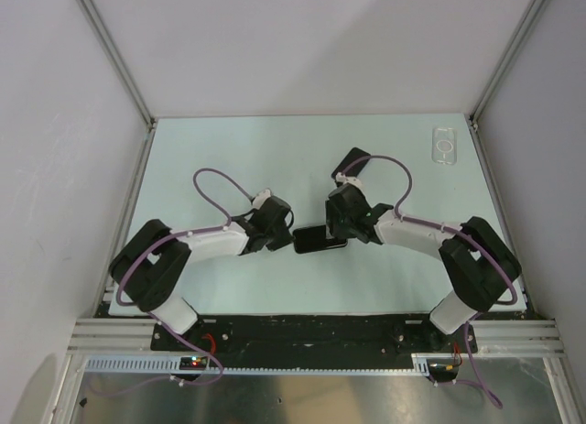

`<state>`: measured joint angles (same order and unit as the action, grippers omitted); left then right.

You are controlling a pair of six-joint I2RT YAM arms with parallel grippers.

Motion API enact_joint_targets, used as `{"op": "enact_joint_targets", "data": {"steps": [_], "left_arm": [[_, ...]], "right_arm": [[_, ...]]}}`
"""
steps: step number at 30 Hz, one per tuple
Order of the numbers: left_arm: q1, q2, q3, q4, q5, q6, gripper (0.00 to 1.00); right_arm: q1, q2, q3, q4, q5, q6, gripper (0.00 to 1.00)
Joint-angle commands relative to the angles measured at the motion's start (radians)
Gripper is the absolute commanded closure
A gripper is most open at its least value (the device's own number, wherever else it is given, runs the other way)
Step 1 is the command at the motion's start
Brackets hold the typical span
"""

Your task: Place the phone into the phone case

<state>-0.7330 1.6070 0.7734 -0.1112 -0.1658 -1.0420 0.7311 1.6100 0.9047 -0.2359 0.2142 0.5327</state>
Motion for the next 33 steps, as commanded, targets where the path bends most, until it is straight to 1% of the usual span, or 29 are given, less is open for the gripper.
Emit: {"op": "enact_joint_targets", "data": {"steps": [1,5,9,11,16,22,28,33], "left_arm": [[-0.015,-0.114,-0.016,0.004,0.039,0.033,0.95],[-0.017,-0.178,-0.061,-0.004,0.047,0.034,0.95],[-0.038,-0.225,-0.094,-0.009,0.064,0.028,0.95],[-0.066,-0.23,-0.097,-0.009,0.07,0.015,0.95],[-0.149,-0.172,-0.068,-0.001,0.079,-0.036,0.96],[-0.177,-0.073,-0.048,0.066,0.124,-0.086,0.98],[-0.169,0.005,-0.023,0.088,0.109,-0.107,0.99],[-0.11,0.045,-0.019,0.087,0.083,-0.094,0.99]], "right_arm": [[-0.025,-0.068,0.092,0.028,-0.091,-0.035,0.43],[-0.074,-0.038,0.134,0.038,-0.109,-0.063,0.43],[-0.124,0.059,0.193,0.043,-0.142,-0.101,0.46],[-0.144,0.11,0.218,0.045,-0.166,-0.12,0.49],[-0.167,0.203,0.253,0.055,-0.238,-0.156,0.54],[-0.161,0.252,0.264,0.027,-0.26,-0.171,0.55],[-0.138,0.262,0.256,-0.026,-0.241,-0.17,0.59],[-0.123,0.22,0.201,-0.048,-0.225,-0.141,0.61]]}}
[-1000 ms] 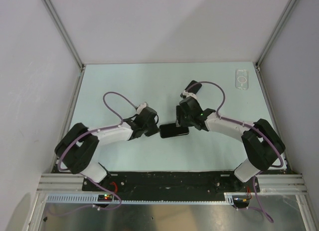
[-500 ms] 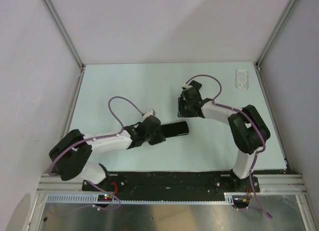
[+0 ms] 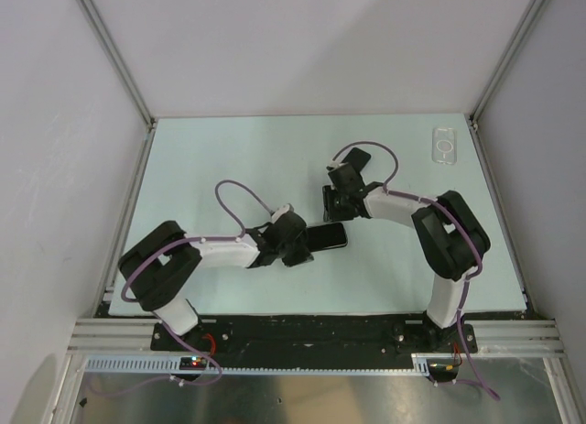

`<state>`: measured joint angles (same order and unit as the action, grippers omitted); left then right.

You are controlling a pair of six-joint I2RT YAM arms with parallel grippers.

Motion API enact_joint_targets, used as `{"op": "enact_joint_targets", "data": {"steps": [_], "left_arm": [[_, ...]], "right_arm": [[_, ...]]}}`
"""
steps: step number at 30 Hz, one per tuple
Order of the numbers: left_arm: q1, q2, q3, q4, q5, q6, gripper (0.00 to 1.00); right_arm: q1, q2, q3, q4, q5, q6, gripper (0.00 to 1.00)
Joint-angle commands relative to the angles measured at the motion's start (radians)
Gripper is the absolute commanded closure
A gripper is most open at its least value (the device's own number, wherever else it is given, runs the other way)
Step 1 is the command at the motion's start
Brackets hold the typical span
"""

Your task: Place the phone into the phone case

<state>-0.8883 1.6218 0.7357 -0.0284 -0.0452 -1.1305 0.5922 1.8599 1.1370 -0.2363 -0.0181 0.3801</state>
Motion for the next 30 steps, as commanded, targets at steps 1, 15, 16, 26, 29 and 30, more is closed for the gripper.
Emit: {"op": "enact_joint_targets", "data": {"steps": [1,15,16,26,29,30], "left_arm": [[0.059,0.033,0.019,0.003,-0.045,0.002,1.0],[0.262,0.106,0.153,-0.06,-0.022,0.153,0.99],[0.271,0.111,0.165,-0.064,-0.019,0.159,0.99],[0.322,0.139,0.25,-0.108,0.008,0.219,0.99],[0.324,0.136,0.26,-0.114,0.027,0.229,0.98],[0.324,0.131,0.259,-0.115,0.032,0.233,0.98]], "right_arm": [[0.016,-0.042,-0.049,-0.047,0.007,0.02,0.62],[0.144,-0.263,-0.358,0.073,-0.047,0.227,0.64],[0.157,-0.271,-0.365,0.074,-0.041,0.239,0.64],[0.183,-0.328,-0.396,0.077,-0.014,0.273,0.64],[0.169,-0.357,-0.396,0.069,0.001,0.264,0.64],[0.164,-0.374,-0.395,0.062,0.01,0.26,0.64]]}}
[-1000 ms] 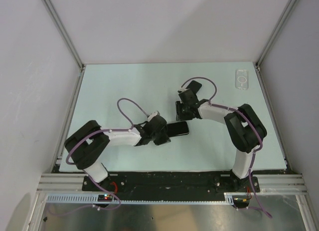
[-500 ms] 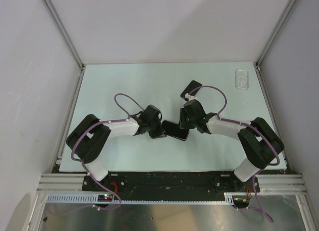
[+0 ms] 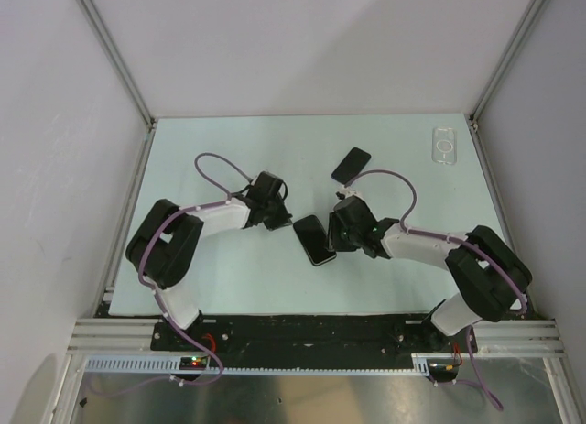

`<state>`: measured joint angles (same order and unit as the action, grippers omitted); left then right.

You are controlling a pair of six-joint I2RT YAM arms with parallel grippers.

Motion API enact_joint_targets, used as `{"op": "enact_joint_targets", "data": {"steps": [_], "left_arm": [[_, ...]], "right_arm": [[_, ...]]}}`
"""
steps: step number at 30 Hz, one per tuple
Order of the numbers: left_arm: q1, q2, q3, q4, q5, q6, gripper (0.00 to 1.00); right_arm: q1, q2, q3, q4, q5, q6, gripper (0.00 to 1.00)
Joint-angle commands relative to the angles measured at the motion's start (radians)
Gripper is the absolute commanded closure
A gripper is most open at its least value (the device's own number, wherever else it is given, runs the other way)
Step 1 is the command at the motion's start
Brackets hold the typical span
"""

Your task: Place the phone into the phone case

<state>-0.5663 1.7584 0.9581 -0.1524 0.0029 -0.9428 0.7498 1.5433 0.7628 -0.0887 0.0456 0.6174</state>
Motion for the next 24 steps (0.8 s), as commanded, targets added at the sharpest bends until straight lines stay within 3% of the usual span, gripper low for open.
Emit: {"op": "enact_joint_targets", "data": {"steps": [1,15,24], "left_arm": [[0.001,-0.013,0.032,0.009,-0.013,0.047,0.98],[-0.139,-0.197,-0.115,0.022,0.011,0.0,0.98],[-0.209,-0.187,-0.149,0.077,0.043,-0.046,0.98]], "right_arm": [[0.003,-0.071,-0.021,-0.093,-0.05,0.016,0.64],[0.032,-0.072,-0.021,-0.116,0.004,-0.035,0.72],[0.037,-0.044,-0.009,-0.121,0.033,-0.046,0.8]]}}
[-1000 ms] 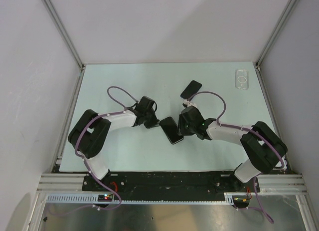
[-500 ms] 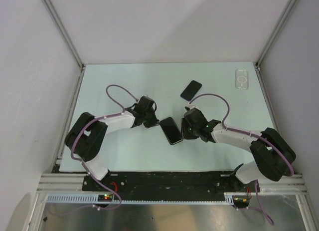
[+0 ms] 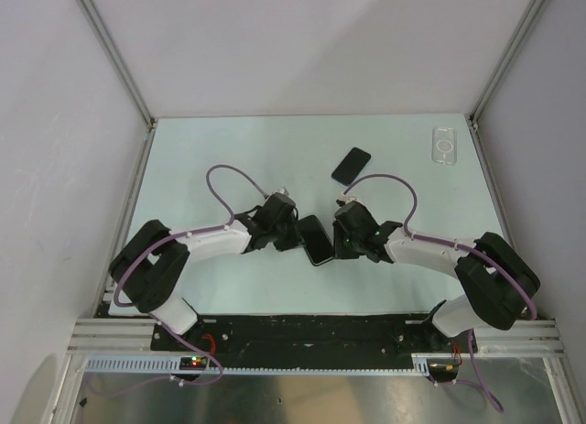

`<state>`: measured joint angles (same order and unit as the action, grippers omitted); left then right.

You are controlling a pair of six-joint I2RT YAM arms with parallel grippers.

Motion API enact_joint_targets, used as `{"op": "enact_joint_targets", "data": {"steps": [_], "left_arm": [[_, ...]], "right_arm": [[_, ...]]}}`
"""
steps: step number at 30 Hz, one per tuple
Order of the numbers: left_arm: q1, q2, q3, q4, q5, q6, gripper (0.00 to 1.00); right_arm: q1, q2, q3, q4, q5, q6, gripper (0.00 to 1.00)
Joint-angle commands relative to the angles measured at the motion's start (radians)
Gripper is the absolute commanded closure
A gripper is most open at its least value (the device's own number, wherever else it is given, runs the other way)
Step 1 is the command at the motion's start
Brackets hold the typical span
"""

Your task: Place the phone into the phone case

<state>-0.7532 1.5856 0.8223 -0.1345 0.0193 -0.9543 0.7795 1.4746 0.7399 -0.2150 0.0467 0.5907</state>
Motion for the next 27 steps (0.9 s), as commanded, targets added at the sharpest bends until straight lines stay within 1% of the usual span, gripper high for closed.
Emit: {"op": "enact_joint_targets", "data": {"steps": [1,7,12,27], "left_arm": [[-0.027,-0.005,-0.014,0.069,0.032,-0.04,0.98],[-0.038,0.019,-0.014,0.093,0.049,-0.053,0.99],[-0.04,0.032,-0.02,0.093,0.05,-0.057,0.99],[-0.043,0.054,-0.047,0.117,0.047,-0.073,1.0]], "right_arm": [[0.009,0.031,0.017,0.004,0.036,-0.022,0.82],[0.034,0.072,0.039,-0.022,0.086,-0.03,0.86],[0.046,0.114,0.05,-0.03,0.098,-0.031,0.89],[0.102,0.249,0.066,-0.037,0.137,-0.016,0.93]]}}
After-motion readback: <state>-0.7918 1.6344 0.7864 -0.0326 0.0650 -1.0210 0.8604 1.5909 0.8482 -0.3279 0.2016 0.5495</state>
